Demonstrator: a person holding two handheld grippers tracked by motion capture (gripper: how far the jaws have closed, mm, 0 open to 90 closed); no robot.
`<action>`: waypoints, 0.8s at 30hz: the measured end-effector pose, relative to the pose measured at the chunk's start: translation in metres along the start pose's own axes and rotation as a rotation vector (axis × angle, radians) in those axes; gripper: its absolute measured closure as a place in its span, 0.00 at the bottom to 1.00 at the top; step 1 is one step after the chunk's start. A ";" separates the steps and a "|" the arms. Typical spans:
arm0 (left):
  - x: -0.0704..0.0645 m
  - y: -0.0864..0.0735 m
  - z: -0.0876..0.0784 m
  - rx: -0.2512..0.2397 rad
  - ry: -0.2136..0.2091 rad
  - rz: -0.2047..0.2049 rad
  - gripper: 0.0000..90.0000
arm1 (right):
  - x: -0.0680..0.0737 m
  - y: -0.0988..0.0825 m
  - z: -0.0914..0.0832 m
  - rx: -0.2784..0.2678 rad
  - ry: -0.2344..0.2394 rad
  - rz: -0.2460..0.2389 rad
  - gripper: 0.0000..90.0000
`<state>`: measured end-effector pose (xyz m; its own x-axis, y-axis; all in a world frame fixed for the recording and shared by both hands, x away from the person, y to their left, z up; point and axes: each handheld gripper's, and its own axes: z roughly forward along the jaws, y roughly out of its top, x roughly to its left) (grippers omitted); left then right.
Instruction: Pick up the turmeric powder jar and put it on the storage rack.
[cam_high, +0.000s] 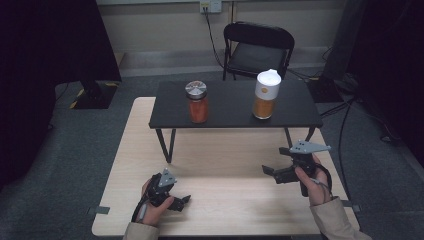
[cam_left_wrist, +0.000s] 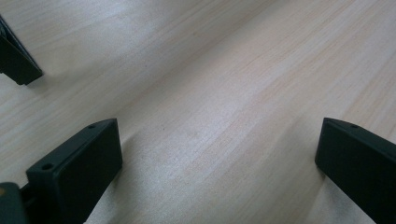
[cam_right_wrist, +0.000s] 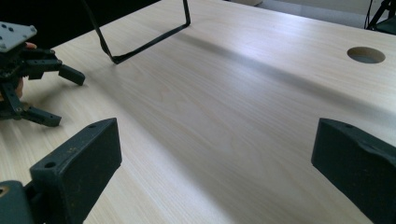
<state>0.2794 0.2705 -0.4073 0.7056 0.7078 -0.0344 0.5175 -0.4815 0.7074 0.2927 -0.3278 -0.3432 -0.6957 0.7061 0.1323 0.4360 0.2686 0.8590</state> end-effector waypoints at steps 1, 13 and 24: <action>0.000 0.000 0.000 0.000 0.000 0.000 0.00 | 0.000 -0.001 0.000 -0.001 0.000 -0.001 0.00; 0.000 0.000 0.000 0.000 0.000 0.000 0.00 | -0.001 -0.018 0.006 0.026 -0.002 0.008 0.00; 0.000 0.000 0.000 0.000 0.000 0.000 0.00 | -0.003 -0.033 0.010 0.033 -0.002 0.023 0.00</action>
<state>0.2794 0.2705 -0.4073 0.7055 0.7079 -0.0345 0.5176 -0.4813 0.7074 0.2860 -0.3326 -0.3771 -0.6841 0.7137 0.1504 0.4704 0.2742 0.8388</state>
